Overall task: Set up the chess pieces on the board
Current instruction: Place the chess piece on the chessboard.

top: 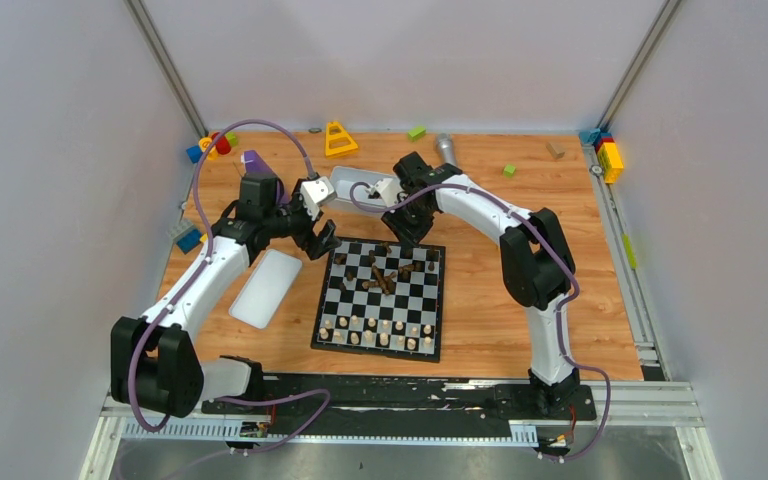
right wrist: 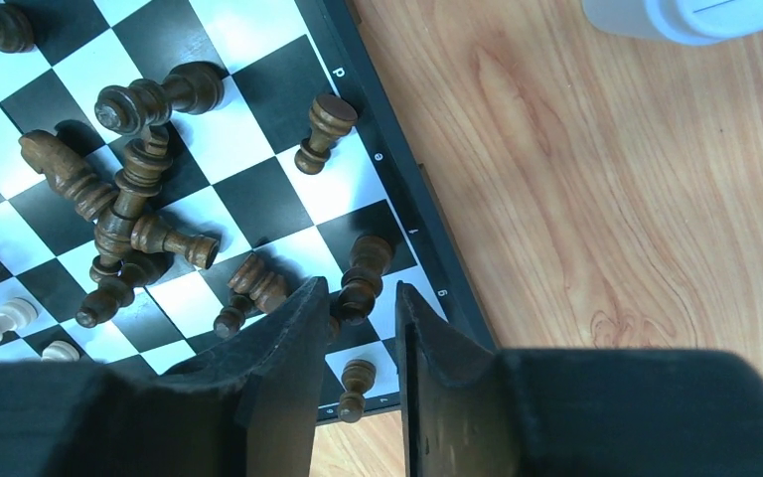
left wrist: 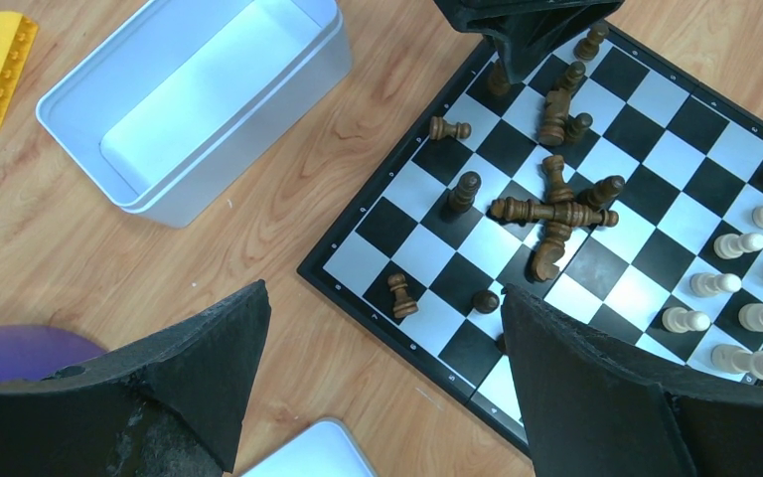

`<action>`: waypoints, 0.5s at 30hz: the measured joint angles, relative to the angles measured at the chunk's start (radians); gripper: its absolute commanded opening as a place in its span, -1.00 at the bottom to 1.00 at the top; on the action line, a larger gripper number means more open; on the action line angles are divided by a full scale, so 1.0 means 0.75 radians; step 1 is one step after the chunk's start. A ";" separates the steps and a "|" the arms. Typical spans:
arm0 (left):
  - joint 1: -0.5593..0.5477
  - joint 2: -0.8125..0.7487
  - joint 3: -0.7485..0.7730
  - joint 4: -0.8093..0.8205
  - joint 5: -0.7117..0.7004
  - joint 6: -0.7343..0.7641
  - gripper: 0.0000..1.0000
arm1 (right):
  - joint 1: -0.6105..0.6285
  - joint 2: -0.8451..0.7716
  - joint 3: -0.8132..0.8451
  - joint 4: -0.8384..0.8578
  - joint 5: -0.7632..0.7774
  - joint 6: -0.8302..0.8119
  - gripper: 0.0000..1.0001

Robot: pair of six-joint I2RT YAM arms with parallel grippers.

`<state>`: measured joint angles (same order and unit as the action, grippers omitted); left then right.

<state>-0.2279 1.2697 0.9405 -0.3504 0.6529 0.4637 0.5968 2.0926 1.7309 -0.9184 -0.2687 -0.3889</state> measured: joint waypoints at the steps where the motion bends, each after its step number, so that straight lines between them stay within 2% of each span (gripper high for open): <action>1: 0.000 0.000 0.000 -0.001 0.000 0.000 0.87 | 0.000 0.000 0.000 -0.001 0.002 0.001 -0.27; 8: 0.000 -0.001 -0.001 -0.006 0.000 0.001 0.88 | 0.000 -0.002 0.015 0.001 0.006 0.006 -0.11; 15: 0.000 -0.012 -0.007 -0.011 -0.011 0.005 0.89 | 0.000 -0.077 0.001 0.003 -0.044 0.007 -0.10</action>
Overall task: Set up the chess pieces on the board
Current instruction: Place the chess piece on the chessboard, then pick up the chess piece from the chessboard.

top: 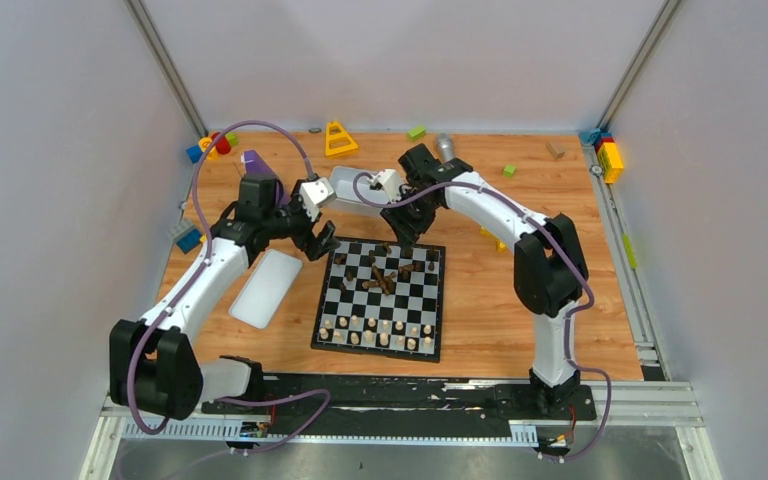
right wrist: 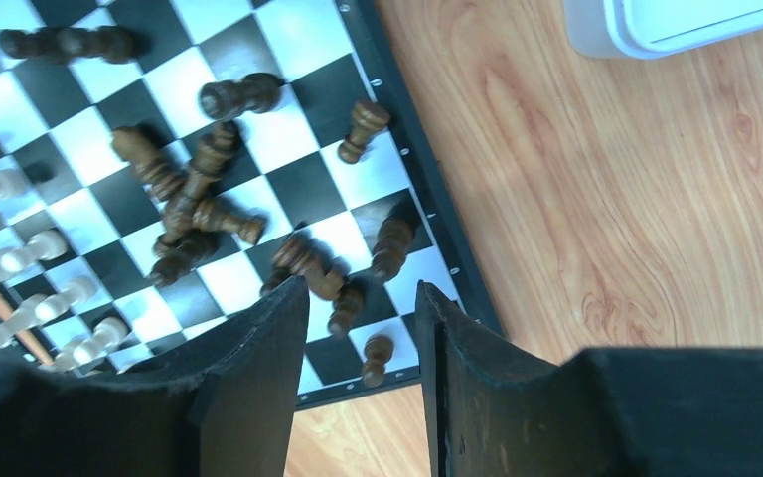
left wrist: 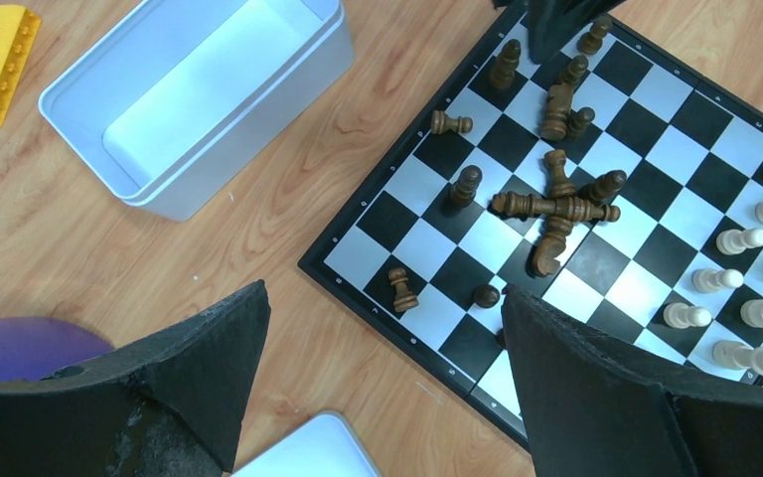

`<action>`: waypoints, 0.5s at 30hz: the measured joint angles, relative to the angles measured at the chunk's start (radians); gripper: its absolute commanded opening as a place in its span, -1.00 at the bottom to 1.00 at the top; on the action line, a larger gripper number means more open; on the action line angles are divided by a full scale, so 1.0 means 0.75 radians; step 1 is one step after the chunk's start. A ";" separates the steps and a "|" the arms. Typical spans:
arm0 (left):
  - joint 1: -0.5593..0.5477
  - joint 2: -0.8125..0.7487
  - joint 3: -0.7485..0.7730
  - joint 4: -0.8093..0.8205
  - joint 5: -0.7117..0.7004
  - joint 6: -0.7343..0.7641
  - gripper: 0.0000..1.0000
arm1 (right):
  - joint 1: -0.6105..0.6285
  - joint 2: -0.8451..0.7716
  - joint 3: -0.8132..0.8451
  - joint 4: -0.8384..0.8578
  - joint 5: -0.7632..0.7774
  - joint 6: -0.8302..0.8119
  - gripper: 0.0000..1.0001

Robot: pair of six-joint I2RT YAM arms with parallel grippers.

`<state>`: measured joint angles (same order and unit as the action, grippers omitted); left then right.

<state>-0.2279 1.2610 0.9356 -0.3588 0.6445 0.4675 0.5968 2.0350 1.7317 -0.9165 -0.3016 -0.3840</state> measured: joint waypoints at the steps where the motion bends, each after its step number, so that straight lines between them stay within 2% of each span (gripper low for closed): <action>1: 0.000 -0.003 -0.001 -0.002 -0.002 0.000 0.89 | 0.000 -0.024 -0.009 -0.001 -0.012 -0.003 -0.10; 7: 0.000 -0.027 -0.001 -0.026 -0.032 -0.003 0.90 | 0.026 -0.159 -0.079 0.003 -0.065 -0.021 -0.16; 15: 0.026 -0.104 -0.001 -0.104 -0.062 -0.007 0.91 | 0.077 -0.167 -0.161 -0.001 -0.075 -0.058 -0.28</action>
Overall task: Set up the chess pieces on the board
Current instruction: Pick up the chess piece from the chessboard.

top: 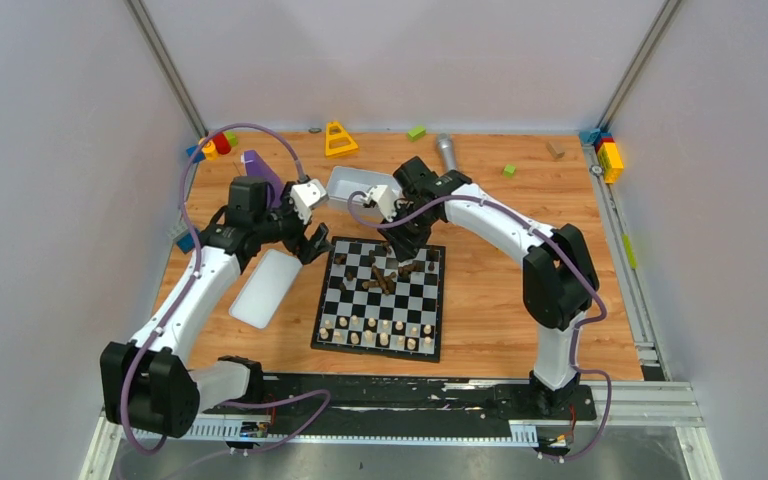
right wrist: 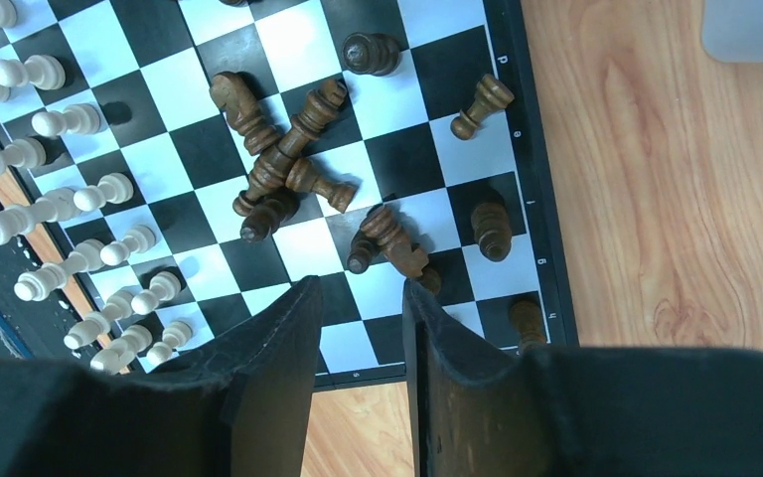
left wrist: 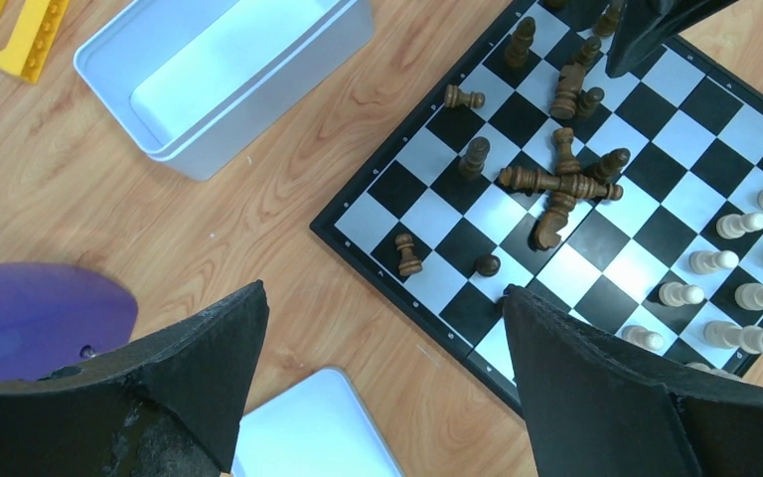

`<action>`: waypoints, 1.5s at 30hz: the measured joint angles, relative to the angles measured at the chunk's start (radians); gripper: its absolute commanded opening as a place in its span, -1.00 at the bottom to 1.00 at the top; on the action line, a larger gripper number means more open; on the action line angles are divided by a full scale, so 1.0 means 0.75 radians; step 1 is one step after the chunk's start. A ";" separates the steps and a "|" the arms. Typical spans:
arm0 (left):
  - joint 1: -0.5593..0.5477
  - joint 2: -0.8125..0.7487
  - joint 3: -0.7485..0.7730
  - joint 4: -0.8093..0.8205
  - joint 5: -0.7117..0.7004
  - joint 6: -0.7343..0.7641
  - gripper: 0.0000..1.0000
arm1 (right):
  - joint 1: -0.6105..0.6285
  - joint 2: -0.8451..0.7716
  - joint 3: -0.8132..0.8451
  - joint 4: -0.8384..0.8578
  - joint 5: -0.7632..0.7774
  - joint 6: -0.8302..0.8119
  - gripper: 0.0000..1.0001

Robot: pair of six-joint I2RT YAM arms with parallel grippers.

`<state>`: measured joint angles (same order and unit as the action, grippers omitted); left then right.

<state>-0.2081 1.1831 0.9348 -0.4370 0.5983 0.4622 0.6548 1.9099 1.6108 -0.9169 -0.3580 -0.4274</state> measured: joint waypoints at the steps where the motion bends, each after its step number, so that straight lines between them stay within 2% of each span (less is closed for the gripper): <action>1: 0.006 -0.008 0.000 -0.011 -0.003 0.000 0.91 | 0.004 0.000 -0.003 0.000 0.004 -0.005 -0.29; 20: 0.036 -0.052 -0.013 -0.071 -0.008 0.000 0.91 | 0.069 0.175 0.024 -0.002 0.128 -0.072 -0.29; 31: 0.038 -0.057 -0.019 -0.073 -0.008 0.000 0.92 | 0.075 0.183 0.063 -0.005 0.127 -0.070 -0.29; 45: 0.110 -0.059 -0.022 -0.072 -0.037 -0.017 0.92 | 0.075 0.232 0.281 0.006 -0.005 0.045 -0.07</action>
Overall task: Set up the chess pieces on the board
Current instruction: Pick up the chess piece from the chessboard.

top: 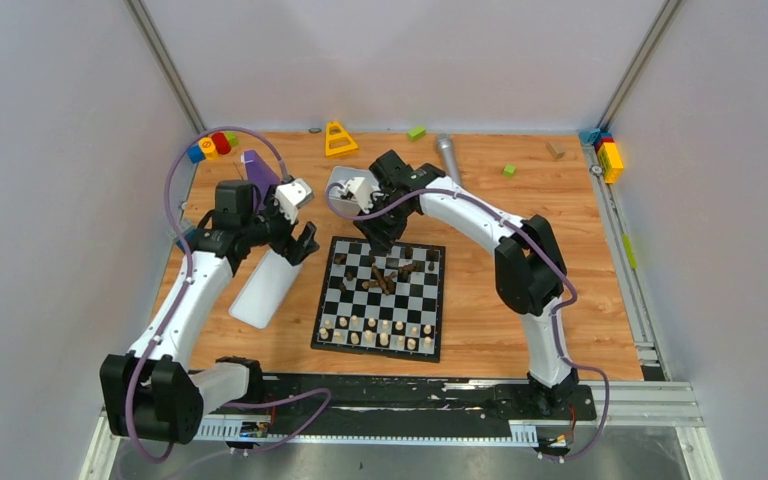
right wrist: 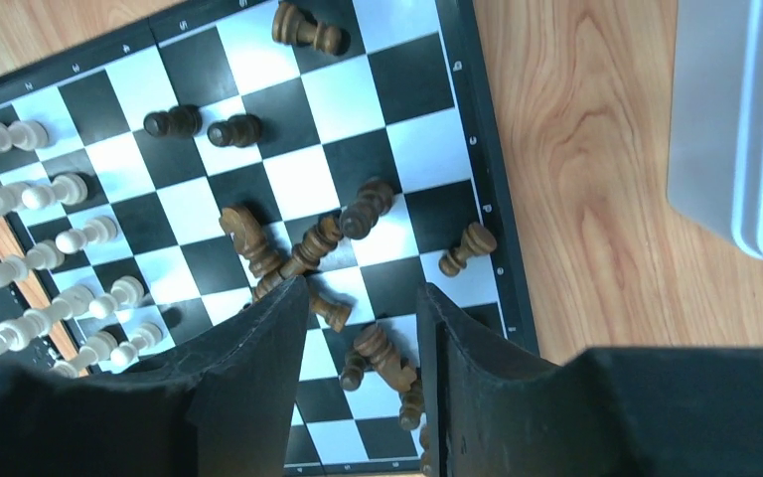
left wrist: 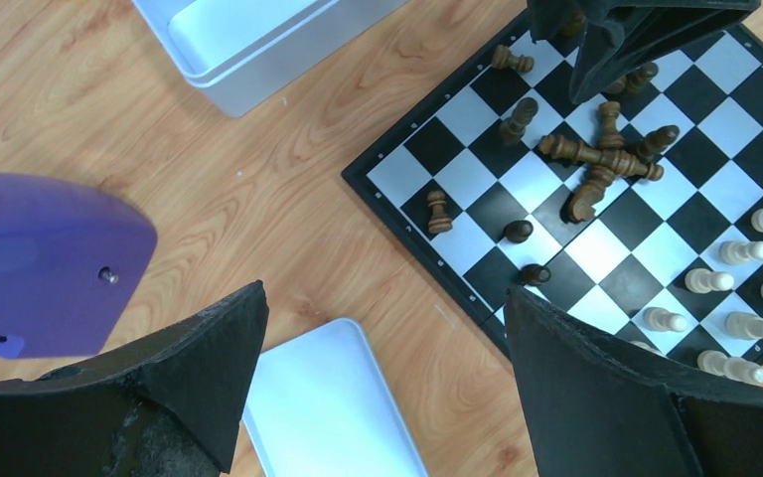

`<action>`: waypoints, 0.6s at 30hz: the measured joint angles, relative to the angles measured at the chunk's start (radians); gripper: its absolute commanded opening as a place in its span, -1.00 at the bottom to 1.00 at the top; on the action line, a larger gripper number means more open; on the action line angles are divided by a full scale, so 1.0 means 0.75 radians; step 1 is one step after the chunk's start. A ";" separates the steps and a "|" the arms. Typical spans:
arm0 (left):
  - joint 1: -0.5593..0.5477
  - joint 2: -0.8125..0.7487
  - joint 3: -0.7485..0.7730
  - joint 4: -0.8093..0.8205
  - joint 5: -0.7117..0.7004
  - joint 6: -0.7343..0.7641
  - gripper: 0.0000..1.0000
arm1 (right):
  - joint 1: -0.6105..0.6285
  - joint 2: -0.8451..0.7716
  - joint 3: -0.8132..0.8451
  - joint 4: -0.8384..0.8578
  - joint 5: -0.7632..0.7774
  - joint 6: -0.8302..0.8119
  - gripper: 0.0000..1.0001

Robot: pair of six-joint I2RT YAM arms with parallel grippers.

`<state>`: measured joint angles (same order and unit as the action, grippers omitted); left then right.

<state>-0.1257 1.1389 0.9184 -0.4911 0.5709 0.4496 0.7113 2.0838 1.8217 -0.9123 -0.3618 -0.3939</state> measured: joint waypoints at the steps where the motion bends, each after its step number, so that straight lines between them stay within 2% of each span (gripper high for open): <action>1: 0.015 -0.001 -0.003 -0.002 0.001 -0.001 0.92 | 0.000 0.011 0.013 0.003 -0.010 0.006 -0.06; 9: 0.102 -0.028 -0.023 -0.022 0.018 -0.003 0.92 | 0.002 0.102 0.067 0.007 -0.051 0.036 -0.06; 18: 0.132 -0.043 -0.027 -0.024 0.041 -0.002 0.93 | 0.019 0.166 0.118 0.007 -0.066 0.041 -0.42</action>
<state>-0.0269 1.1069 0.8982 -0.5095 0.6014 0.4480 0.7258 2.2086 1.9102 -0.9070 -0.4114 -0.3630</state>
